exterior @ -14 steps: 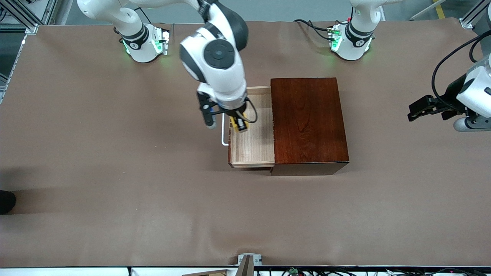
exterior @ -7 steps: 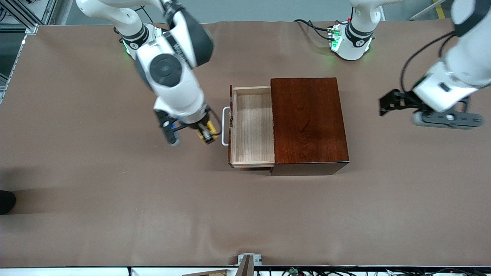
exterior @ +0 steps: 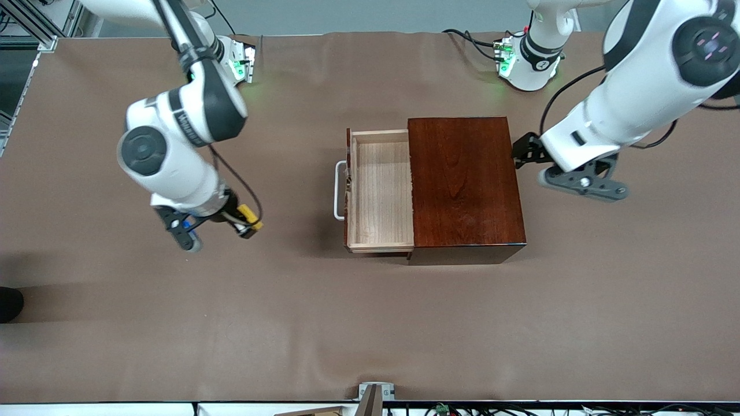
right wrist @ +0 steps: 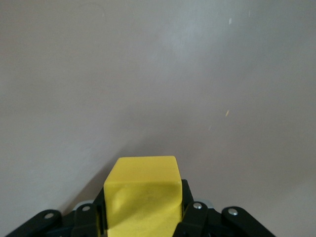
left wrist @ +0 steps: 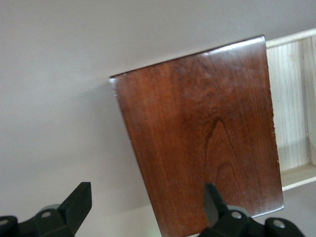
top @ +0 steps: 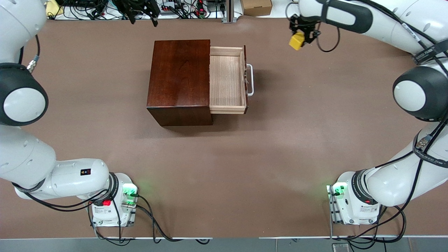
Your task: Open drawer, take yellow block, close drawer
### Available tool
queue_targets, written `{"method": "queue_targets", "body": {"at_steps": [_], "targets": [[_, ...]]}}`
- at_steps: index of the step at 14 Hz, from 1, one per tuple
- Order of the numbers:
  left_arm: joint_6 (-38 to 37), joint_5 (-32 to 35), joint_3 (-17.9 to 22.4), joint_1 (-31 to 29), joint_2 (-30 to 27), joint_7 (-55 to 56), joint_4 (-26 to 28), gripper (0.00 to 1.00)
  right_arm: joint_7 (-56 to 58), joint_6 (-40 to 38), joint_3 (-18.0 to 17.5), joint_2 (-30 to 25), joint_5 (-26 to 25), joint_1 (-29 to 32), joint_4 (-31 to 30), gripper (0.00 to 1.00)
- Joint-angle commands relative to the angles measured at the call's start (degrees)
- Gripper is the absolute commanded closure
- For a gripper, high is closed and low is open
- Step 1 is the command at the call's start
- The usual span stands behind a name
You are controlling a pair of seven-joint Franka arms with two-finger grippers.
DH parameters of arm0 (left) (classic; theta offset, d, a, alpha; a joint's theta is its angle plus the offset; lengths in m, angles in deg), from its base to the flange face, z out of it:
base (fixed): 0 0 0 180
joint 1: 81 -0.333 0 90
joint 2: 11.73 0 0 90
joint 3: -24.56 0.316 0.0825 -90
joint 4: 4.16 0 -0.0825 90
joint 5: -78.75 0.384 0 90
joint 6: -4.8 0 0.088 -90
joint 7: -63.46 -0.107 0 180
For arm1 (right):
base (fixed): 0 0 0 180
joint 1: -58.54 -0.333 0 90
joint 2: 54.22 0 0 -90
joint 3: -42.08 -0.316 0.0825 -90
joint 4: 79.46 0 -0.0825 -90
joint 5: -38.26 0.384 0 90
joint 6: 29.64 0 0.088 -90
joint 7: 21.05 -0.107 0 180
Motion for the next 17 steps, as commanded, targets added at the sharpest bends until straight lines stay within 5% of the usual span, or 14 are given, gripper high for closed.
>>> {"method": "queue_targets", "body": {"at_steps": [1,8,17], "targets": [[0.5,-0.4,-2.5,2.5,0.6,-1.3,-0.5,0.00,15.0,0.5,-1.2,-2.1,1.3,6.8,-2.5,1.00],[1.5,-3.3,-5.8,11.1,1.5,-31.2,-5.3,0.00,43.2,0.4,-1.1,1.9,0.8,14.9,-1.8,1.00],[25.5,0.5,-5.3,26.2,20.1,-35.3,-9.6,0.00,57.7,6.7,-1.0,9.3,-2.4,20.4,-0.1,1.00]]}}
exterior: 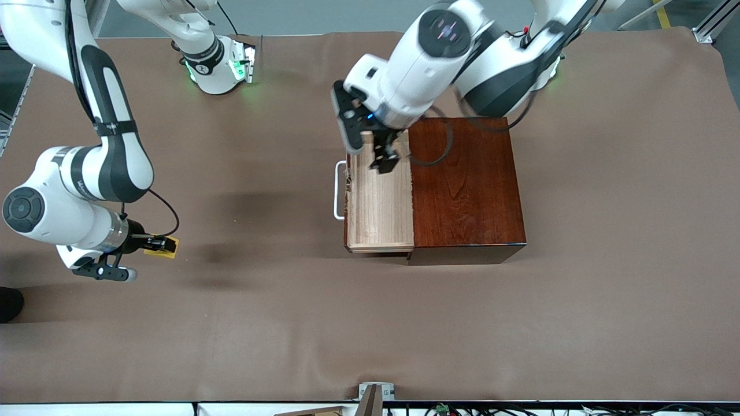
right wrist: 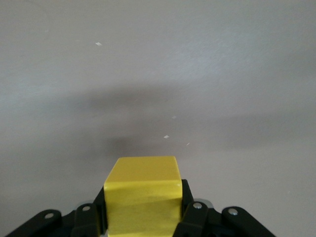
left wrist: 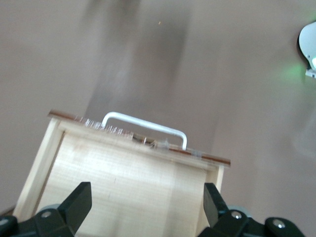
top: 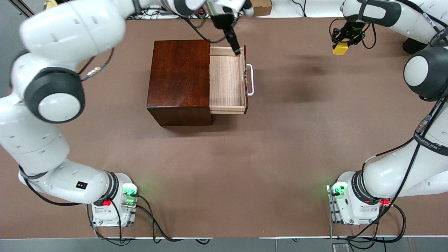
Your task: Open drawer, take yellow block, close drawer
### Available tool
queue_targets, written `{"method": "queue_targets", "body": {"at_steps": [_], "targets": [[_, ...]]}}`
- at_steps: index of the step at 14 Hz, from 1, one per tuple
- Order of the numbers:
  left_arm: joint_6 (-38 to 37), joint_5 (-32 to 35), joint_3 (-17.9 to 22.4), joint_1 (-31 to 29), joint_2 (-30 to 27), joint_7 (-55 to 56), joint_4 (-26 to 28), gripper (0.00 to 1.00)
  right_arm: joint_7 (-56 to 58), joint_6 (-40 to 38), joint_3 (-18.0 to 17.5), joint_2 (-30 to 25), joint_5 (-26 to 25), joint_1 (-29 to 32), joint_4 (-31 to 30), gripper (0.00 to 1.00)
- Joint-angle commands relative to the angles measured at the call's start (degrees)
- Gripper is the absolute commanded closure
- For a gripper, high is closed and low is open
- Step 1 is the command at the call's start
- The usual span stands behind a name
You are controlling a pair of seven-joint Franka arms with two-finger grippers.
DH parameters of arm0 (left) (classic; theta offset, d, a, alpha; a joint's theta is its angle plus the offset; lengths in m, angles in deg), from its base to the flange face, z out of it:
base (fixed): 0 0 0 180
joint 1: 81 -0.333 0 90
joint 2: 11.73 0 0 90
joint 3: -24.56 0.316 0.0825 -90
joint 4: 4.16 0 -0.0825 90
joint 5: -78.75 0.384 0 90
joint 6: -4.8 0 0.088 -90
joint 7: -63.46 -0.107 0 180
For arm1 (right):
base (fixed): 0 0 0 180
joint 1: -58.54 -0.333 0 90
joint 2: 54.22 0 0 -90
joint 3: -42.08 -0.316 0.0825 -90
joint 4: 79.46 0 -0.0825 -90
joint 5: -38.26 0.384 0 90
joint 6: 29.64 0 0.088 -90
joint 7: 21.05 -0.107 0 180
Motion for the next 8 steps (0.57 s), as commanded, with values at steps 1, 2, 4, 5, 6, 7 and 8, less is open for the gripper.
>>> {"method": "queue_targets", "body": {"at_steps": [1,2,4,5,6,7,8], "targets": [[5.3,4.2,0.3,3.6,5.8,-1.3,-3.2,0.00,1.9,1.9,-1.0,2.8,-1.4,2.3,1.6,1.00],[7.0,5.7,0.4,4.9,7.9,-1.3,-3.9,0.00,1.9,3.6,-1.0,3.7,-1.4,2.7,1.6,1.00],[8.7,9.5,0.7,7.4,12.3,-2.5,-6.6,0.00,2.6,7.1,-1.0,5.9,-2.9,4.0,1.7,1.00],[9.5,11.2,0.8,8.6,13.7,-3.1,-7.2,0.00,3.9,8.7,-1.0,6.6,-3.6,4.2,1.7,1.00],[11.1,11.7,2.6,9.9,14.4,-3.1,-7.2,0.00,4.7,9.9,-1.0,7.4,-3.7,4.5,1.7,1.00],[11.6,11.7,5.8,12.0,14.8,-3.1,-7.2,0.00,4.8,10.6,-1.0,8.2,-3.7,4.6,1.7,1.00],[11.7,11.7,8.9,14.5,15.0,-2.9,-7.3,0.00,4.6,11.7,-1.0,8.9,-3.6,4.6,2.0,1.00]]}}
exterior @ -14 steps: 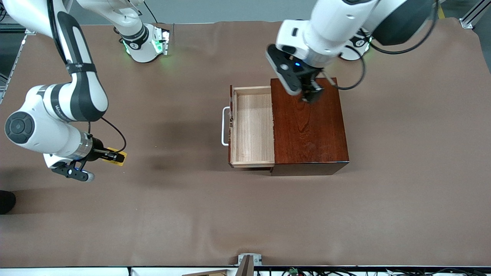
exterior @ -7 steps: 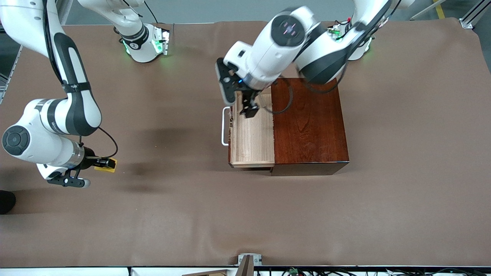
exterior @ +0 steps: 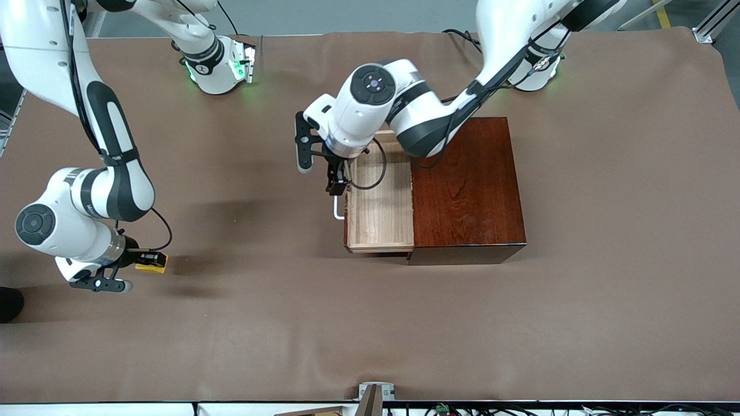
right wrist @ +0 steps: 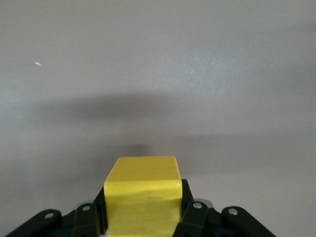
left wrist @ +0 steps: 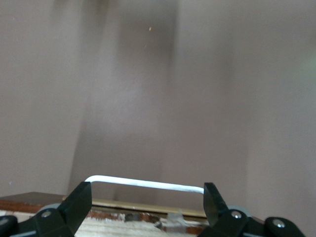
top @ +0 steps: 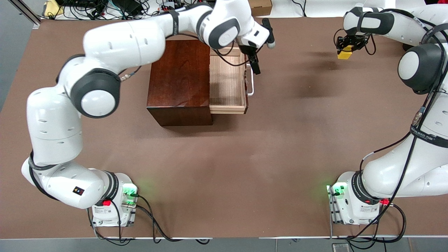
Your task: Open drawer, take yellow block, close drawer
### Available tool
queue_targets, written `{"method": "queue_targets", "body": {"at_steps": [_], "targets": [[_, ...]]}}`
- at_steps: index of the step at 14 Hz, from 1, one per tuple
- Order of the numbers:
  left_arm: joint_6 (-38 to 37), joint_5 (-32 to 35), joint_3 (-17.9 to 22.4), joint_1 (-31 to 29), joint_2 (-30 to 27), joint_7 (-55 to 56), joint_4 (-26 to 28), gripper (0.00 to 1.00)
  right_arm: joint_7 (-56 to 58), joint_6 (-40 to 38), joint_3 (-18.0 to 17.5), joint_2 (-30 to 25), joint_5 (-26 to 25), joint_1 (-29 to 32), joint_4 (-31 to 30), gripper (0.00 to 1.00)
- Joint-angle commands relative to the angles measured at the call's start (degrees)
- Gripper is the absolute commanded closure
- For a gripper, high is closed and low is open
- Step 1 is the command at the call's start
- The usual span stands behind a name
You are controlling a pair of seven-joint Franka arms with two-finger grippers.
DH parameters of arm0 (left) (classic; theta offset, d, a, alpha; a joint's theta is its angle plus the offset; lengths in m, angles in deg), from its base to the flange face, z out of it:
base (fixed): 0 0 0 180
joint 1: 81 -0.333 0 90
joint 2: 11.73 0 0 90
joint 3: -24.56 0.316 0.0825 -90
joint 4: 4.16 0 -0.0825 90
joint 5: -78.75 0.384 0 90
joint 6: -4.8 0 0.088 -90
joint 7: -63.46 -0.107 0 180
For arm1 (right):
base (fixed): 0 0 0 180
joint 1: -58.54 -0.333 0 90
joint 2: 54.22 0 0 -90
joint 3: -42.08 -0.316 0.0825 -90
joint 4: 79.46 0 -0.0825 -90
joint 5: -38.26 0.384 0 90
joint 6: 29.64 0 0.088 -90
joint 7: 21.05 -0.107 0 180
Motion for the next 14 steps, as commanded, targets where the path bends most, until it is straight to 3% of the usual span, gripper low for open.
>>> {"method": "queue_targets", "body": {"at_steps": [1,3,8,11,12,13,14], "targets": [[0.6,1.3,7.4,5.9,1.9,-0.9,-2.9,0.00,0.0,2.0,-1.1,2.4,-0.9,1.1,1.9,1.00],[0.7,1.2,10.8,8.2,2.6,-0.8,-2.9,0.00,0.0,3.9,-1.1,3.8,-0.8,1.5,2.4,1.00],[3.0,1.5,11.4,9.5,5.4,-4.5,-2.9,0.00,0.4,5.4,-1.1,6.4,-0.9,2.2,4.1,0.99],[2.5,1.5,11.4,9.6,5.4,-6.9,-2.7,0.00,0.6,7.3,-1.1,7.3,-1.2,2.2,4.1,0.90],[2.3,1.5,11.4,9.6,5.4,-6.9,-2.7,0.00,0.6,7.5,-1.1,7.5,-1.2,2.2,4.1,0.82],[2.2,1.6,11.4,9.4,5.2,-6.9,-2.7,0.00,0.7,7.4,-1.1,7.5,-1.3,2.1,4.1,0.63],[1.6,1.6,11.4,9.2,5.1,-6.9,-2.8,0.00,0.7,7.4,-1.0,7.6,-1.3,2.1,4.1,0.35]]}}
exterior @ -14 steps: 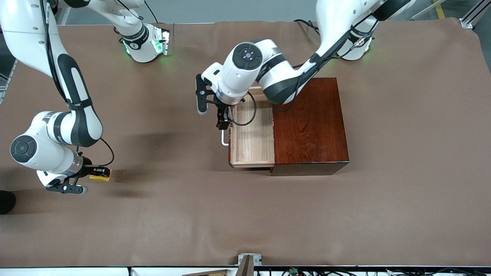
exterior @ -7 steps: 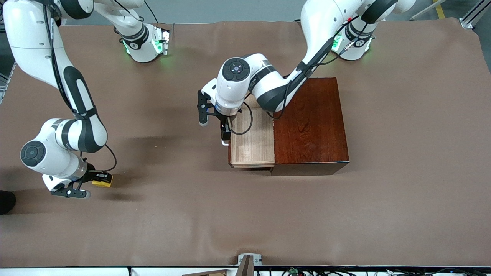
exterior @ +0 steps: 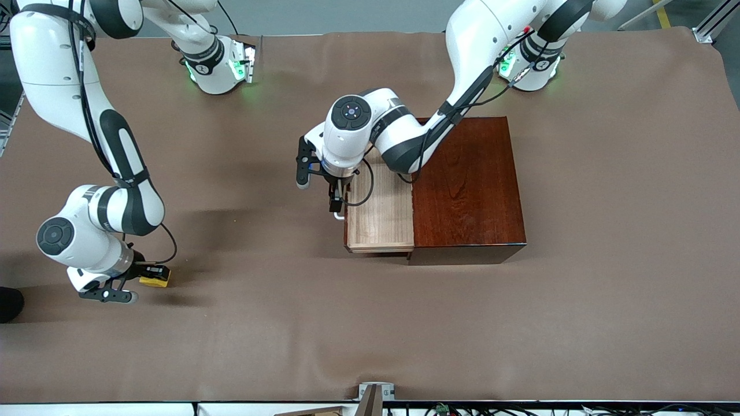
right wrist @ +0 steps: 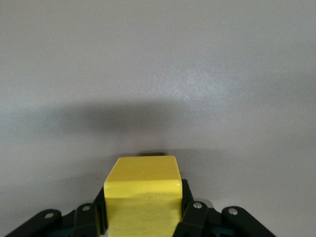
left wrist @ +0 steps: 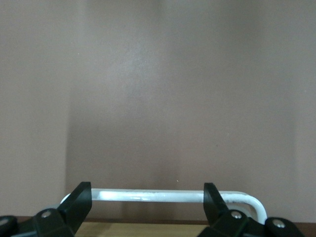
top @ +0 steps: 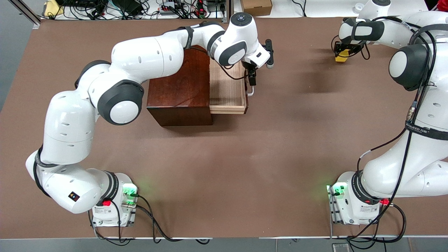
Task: Open drawer, take yellow block, close drawer
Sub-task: 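Push the drawer shut with the left gripper while the right gripper drops the block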
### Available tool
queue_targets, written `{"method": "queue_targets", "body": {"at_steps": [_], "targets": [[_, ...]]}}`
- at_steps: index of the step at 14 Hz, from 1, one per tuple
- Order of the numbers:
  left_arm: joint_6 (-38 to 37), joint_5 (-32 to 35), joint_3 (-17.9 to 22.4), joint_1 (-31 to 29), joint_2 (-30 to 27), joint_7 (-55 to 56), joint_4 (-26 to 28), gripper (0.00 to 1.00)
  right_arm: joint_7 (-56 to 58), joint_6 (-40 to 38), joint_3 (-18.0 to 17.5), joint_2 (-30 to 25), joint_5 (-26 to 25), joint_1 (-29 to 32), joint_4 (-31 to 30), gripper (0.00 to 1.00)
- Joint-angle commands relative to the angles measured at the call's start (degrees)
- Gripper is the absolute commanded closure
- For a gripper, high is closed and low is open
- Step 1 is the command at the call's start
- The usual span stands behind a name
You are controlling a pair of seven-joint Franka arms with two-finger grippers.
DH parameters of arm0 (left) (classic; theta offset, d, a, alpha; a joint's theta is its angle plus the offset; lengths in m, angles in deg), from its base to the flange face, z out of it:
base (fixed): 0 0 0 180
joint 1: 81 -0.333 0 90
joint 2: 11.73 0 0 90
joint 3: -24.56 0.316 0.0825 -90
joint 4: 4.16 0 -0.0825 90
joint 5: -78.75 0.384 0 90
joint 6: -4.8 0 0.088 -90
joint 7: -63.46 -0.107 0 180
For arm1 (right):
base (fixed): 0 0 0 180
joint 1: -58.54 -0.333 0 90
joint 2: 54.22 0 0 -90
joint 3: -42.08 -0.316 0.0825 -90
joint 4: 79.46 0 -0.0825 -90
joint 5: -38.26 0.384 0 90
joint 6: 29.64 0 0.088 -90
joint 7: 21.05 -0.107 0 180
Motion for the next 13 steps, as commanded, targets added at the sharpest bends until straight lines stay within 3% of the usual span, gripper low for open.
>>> {"method": "queue_targets", "body": {"at_steps": [1,9,13], "targets": [[-2.0,1.3,0.7,0.3,0.0,-0.5,-1.6,0.00,0.5,-0.1,-1.0,0.7,-1.1,1.1,1.3,0.00],[-8.9,1.2,5.0,0.7,-1.6,2.4,-1.6,0.00,1.1,-1.5,-1.1,-0.9,-1.0,1.2,1.2,0.00],[-14.0,1.3,6.0,0.7,-2.6,2.5,-1.6,0.00,2.9,-8.4,-1.1,-6.8,-1.0,1.0,1.3,0.00]]}}
